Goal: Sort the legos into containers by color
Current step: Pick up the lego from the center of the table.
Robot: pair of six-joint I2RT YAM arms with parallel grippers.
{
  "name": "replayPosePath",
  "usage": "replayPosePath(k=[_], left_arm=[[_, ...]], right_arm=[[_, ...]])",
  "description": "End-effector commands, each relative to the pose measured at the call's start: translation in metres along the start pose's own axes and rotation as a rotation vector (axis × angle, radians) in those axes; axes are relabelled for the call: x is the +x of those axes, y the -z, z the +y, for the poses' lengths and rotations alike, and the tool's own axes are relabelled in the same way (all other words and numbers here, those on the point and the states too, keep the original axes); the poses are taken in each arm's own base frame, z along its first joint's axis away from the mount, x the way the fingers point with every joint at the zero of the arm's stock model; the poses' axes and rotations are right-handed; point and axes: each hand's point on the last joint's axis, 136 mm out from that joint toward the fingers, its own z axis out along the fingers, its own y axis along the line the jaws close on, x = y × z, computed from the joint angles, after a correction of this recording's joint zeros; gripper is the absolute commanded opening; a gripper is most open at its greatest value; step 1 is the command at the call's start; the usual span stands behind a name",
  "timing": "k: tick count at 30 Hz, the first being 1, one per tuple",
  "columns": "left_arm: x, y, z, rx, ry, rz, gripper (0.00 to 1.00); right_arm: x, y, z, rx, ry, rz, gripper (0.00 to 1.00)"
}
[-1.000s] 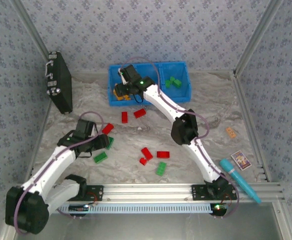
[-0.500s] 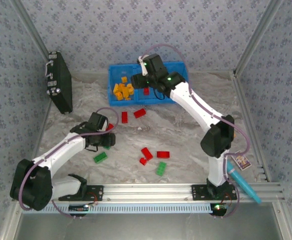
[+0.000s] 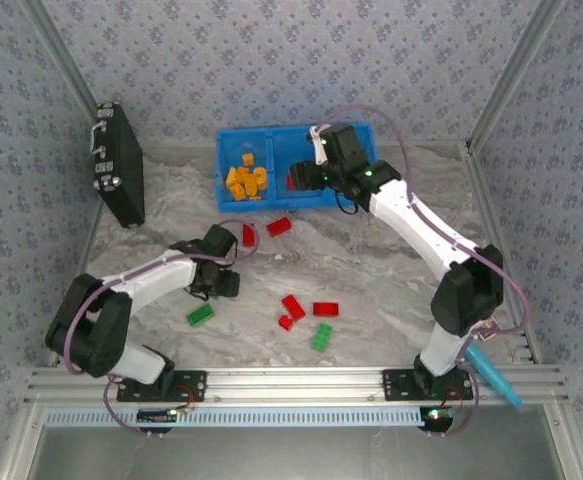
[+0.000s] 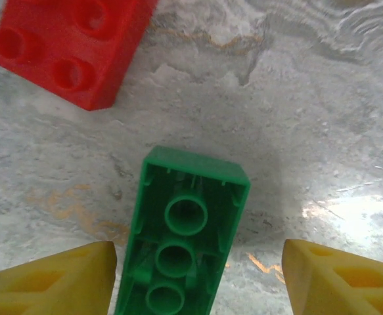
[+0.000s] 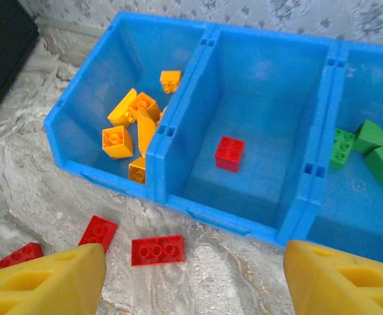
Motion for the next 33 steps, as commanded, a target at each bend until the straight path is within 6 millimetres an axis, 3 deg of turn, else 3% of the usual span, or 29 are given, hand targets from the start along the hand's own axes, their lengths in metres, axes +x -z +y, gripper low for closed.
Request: replayPosePath(k=[1, 8, 17, 23, 25, 33], left_arm=[[-0.007, -0.003, -0.002, -0.028, 0.014, 0.002, 0.62], [-0.002, -0.013, -0.013, -0.099, -0.047, 0.057, 0.47], [-0.030, -0.015, -0.076, -0.059, -0.144, 0.049, 0.27], [-0.078, 0.012, -0.128, 0.042, -0.184, -0.041, 0.25], [-0.101, 0.028, -0.146, 0.093, -0.189, -0.099, 0.25], [-0.216, 0.092, -0.233, 0.324, -0.180, -0.376, 0.24]], right_arm=[[-0.013, 0.027, -0.008, -0.008, -0.010, -0.074, 0.74], [0.000, 0.052, -0.042, 0.038, -0.054, -0.091, 0.75], [0.033, 0.083, -0.076, 0.115, -0.139, -0.088, 0.75], [0.059, 0.126, -0.095, 0.202, -0.170, -0.072, 0.75], [0.082, 0.135, -0.101, 0.226, -0.198, -0.041, 0.75], [0.141, 0.185, -0.107, 0.268, -0.329, -0.033, 0.76]])
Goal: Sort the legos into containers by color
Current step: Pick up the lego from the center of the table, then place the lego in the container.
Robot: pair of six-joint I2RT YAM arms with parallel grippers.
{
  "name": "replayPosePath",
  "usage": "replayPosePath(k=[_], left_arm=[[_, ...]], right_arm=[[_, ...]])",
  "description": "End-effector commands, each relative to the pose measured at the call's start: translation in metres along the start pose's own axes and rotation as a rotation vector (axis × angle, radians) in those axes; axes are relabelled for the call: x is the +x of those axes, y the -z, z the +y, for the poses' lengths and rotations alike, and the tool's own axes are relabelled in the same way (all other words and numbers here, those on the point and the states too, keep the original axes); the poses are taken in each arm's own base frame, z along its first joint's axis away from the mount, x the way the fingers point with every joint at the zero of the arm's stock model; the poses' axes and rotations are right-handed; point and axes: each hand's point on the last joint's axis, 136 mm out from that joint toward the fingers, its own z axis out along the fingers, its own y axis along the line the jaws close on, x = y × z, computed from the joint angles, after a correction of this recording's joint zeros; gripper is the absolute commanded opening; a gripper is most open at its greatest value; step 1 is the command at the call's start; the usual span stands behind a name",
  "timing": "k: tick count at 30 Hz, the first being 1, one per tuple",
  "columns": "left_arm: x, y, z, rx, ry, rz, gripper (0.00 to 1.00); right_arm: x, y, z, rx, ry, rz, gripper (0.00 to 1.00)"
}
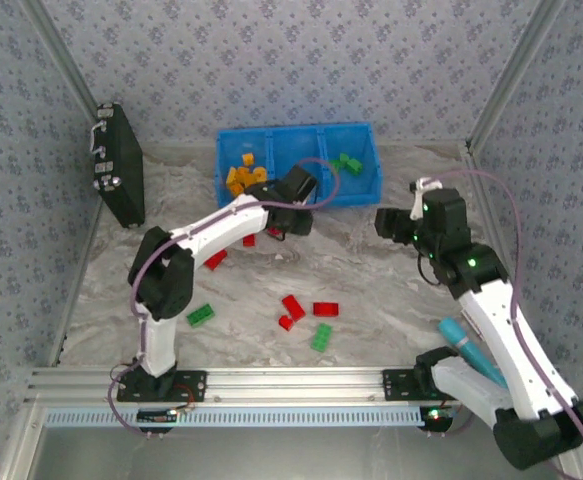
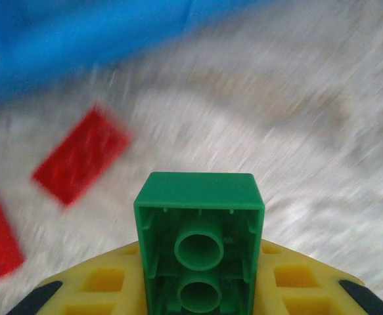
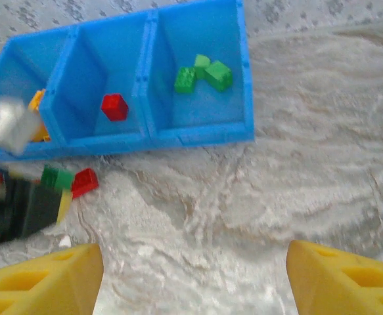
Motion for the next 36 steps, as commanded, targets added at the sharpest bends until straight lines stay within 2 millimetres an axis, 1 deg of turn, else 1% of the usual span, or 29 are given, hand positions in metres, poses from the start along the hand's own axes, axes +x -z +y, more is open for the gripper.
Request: replayPosePath(k=[1, 2, 3, 5, 7, 8, 11, 13, 14, 15, 17, 19, 22, 25, 28, 31, 33, 36], left_arm=[[-0.051, -0.007, -0.029, 0.080, -0.023, -0.105, 0.24], [-0.070, -0.005, -0.038, 0.097, -0.026, -0.142, 0.24], [-0.083, -0.008, -0.045, 0.112, -0.025, -0.165, 0.24], [-0.103, -0.015, -0.058, 0.140, -0.020, -0.202, 0.24], [-0.115, -0.027, -0.064, 0.151, -0.017, -0.218, 0.24], [-0.124, -0.030, -0.068, 0.158, -0.014, -0.240, 0.24], [-0.134, -0.048, -0.072, 0.155, -0.010, -0.260, 0.26], [-0.141, -0.060, -0.069, 0.140, 0.006, -0.291, 0.29], [-0.148, -0.066, -0.070, 0.143, 0.011, -0.328, 0.31], [-0.151, -0.072, -0.068, 0.134, 0.013, -0.344, 0.33], [-0.152, -0.083, -0.064, 0.121, 0.021, -0.354, 0.43], [-0.153, -0.087, -0.060, 0.118, 0.029, -0.354, 0.50], [-0.154, -0.087, -0.058, 0.118, 0.032, -0.353, 0.52], [-0.162, -0.077, -0.065, 0.152, 0.029, -0.383, 0.52], [-0.177, -0.054, -0.074, 0.199, 0.018, -0.434, 0.52], [-0.193, -0.016, -0.081, 0.230, -0.008, -0.488, 0.52], [-0.201, 0.016, -0.085, 0.242, -0.038, -0.521, 0.52], [-0.207, 0.065, -0.091, 0.253, -0.097, -0.562, 0.53]], right_arm=[[0.035, 0.015, -0.018, 0.050, -0.080, 0.063, 0.76], [0.043, 0.018, -0.018, 0.042, -0.097, 0.072, 0.76], [0.049, 0.021, -0.018, 0.032, -0.112, 0.078, 0.76], [0.060, 0.024, -0.018, 0.015, -0.125, 0.095, 0.76], [0.070, 0.024, -0.018, 0.011, -0.139, 0.121, 0.76], [0.075, 0.023, -0.019, 0.008, -0.145, 0.134, 0.76], [0.089, 0.020, -0.018, -0.007, -0.169, 0.161, 0.76], [0.099, 0.017, -0.016, -0.024, -0.187, 0.180, 0.76], [0.104, 0.014, -0.015, -0.031, -0.194, 0.191, 0.76], [0.110, 0.012, -0.016, -0.033, -0.201, 0.203, 0.76], [0.119, 0.007, -0.016, -0.037, -0.206, 0.220, 0.76], [0.126, 0.003, -0.016, -0.041, -0.213, 0.237, 0.76], [0.131, -0.002, -0.013, -0.059, -0.217, 0.253, 0.76], [0.138, -0.005, -0.011, -0.074, -0.235, 0.275, 0.75], [0.154, -0.008, -0.009, -0.086, -0.276, 0.310, 0.75], [0.168, -0.009, -0.006, -0.105, -0.316, 0.340, 0.74], [0.179, -0.007, 0.000, -0.130, -0.350, 0.366, 0.74], [0.191, -0.007, 0.012, -0.174, -0.385, 0.416, 0.74]])
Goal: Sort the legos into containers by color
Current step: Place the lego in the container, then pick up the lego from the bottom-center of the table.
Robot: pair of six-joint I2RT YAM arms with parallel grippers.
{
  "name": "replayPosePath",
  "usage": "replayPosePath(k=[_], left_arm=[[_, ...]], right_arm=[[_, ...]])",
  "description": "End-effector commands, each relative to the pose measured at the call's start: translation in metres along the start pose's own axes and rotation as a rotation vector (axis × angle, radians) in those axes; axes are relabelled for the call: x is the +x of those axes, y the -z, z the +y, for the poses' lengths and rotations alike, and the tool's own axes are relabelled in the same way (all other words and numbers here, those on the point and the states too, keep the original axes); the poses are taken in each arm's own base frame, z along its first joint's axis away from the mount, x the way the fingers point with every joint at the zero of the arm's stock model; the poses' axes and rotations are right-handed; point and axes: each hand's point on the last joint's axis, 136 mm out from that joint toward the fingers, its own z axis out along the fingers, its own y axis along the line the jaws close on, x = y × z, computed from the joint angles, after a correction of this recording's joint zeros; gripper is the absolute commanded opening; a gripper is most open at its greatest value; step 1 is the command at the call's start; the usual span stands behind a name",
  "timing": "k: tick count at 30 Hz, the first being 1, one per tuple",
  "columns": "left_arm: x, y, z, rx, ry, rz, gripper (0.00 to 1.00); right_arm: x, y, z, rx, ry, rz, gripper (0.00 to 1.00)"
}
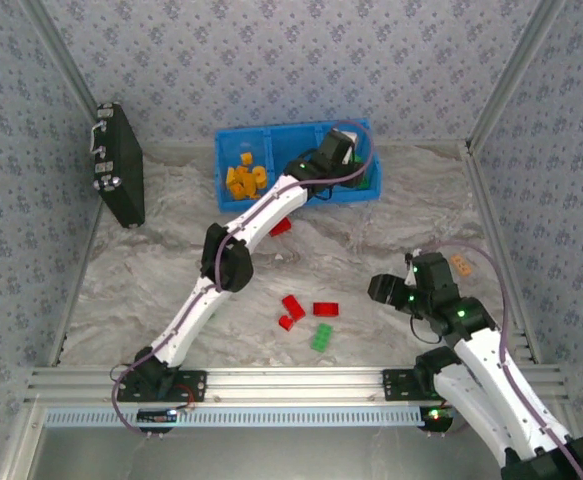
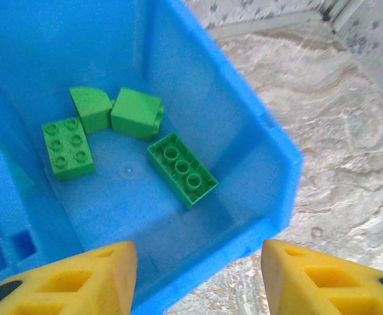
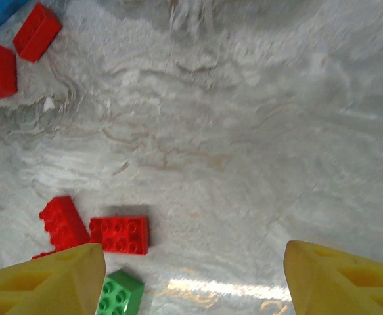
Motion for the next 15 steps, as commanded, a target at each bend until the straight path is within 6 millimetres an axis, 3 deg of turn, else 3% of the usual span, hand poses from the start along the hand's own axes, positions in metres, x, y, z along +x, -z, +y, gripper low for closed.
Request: replayPosePath(k=[1, 5, 8, 15], left_arm=[[-0.097, 0.110, -0.039, 0.101, -0.082, -0.206, 0.53], [-0.112, 0.157, -0.050, 0.119, -0.142, -0.228, 0.55], [-0.107, 0.183, -0.046, 0.099, -0.178, -0.197, 0.57], [-0.095, 0.250, -0.016, -0.004, -0.253, -0.237, 0.62]], right_arm=[[0.014, -0.004, 0.016, -0.078, -0.055, 0.049, 0.74], [0.025, -0.010, 0.024, -0.069, -0.057, 0.063, 0.75], [0.033, -0.017, 0.031, -0.058, -0.076, 0.090, 0.76], [0.046, -0.035, 0.054, 0.038, 0.083, 0.106, 0.88]])
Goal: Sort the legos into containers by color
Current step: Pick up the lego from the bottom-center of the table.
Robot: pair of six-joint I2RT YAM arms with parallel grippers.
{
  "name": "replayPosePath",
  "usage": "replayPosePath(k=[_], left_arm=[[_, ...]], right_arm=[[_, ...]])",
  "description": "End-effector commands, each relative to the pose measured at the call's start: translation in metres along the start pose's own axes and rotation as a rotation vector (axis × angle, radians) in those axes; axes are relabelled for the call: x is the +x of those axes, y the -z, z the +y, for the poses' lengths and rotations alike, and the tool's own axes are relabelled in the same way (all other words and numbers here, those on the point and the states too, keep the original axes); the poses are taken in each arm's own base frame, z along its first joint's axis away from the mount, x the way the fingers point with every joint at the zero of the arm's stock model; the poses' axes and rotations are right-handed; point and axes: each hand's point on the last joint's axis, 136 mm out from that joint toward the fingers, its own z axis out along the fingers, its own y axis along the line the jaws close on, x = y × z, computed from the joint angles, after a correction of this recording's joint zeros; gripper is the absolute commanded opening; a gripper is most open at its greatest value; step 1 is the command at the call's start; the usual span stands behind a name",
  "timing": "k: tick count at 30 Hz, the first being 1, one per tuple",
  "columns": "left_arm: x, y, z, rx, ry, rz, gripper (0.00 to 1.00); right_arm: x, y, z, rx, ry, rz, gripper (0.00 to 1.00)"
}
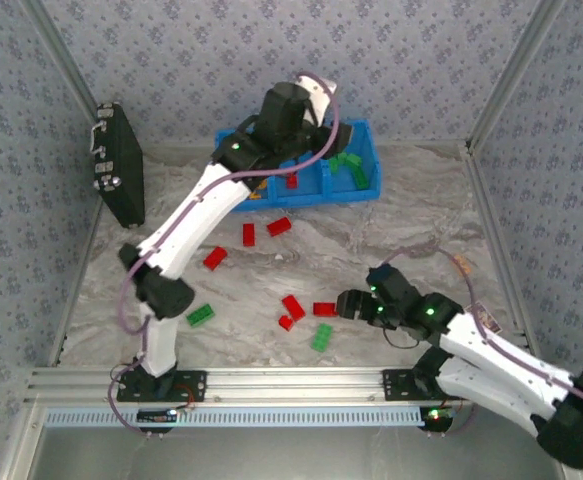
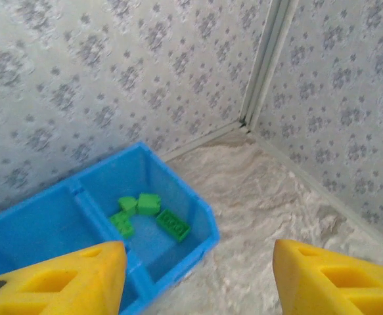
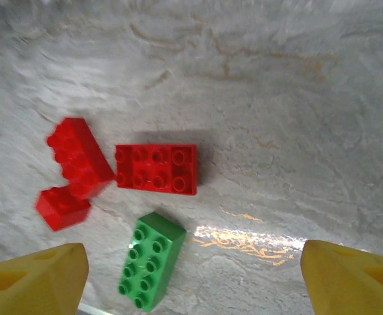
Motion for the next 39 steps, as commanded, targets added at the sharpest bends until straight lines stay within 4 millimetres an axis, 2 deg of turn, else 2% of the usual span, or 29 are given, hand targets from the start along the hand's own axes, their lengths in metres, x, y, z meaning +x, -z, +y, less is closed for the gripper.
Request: replayPosePath(k=[1, 3, 4, 13, 15, 19, 22, 27, 32, 39], left_arm=[[0.020, 0.019, 0.022, -0.095, -0.076, 0.027, 0.63], [0.021, 0.047, 0.035, -0.126, -0.076, 0.017, 0.64], [0.033, 0.059, 0.041, -0.141, -0.074, 0.032, 0.65], [0.068, 0.188, 0.107, -0.319, -0.011, -0.044, 0.70], [0.075, 0.212, 0.115, -0.356, -0.011, -0.057, 0.72], [0.086, 0.254, 0.127, -0.428, -0.030, -0.065, 0.75], [0.096, 0.281, 0.132, -0.467, -0.047, -0.056, 0.77], [0.112, 0.303, 0.136, -0.498, -0.081, -0.053, 0.84], [0.121, 0.312, 0.138, -0.516, -0.105, -0.042, 0.86], [0.124, 0.317, 0.141, -0.537, -0.144, -0.048, 0.88]], right_arm=[[-0.016, -0.002, 0.013, 0.055, 0.027, -0.078, 0.89], [-0.016, -0.010, 0.017, 0.079, 0.046, -0.075, 0.90], [-0.016, -0.014, 0.018, 0.088, 0.055, -0.074, 0.90], [-0.019, -0.044, 0.041, 0.156, 0.160, -0.013, 0.91], [-0.018, -0.050, 0.042, 0.194, 0.167, 0.006, 0.91], [-0.013, -0.057, 0.029, 0.305, 0.108, 0.037, 0.92], [-0.010, -0.063, 0.028, 0.323, 0.088, 0.053, 0.92], [-0.003, -0.071, 0.025, 0.392, 0.117, 0.098, 0.92], [-0.004, -0.078, 0.024, 0.410, 0.114, 0.108, 0.90], [-0.002, -0.085, 0.016, 0.455, 0.107, 0.138, 0.79]])
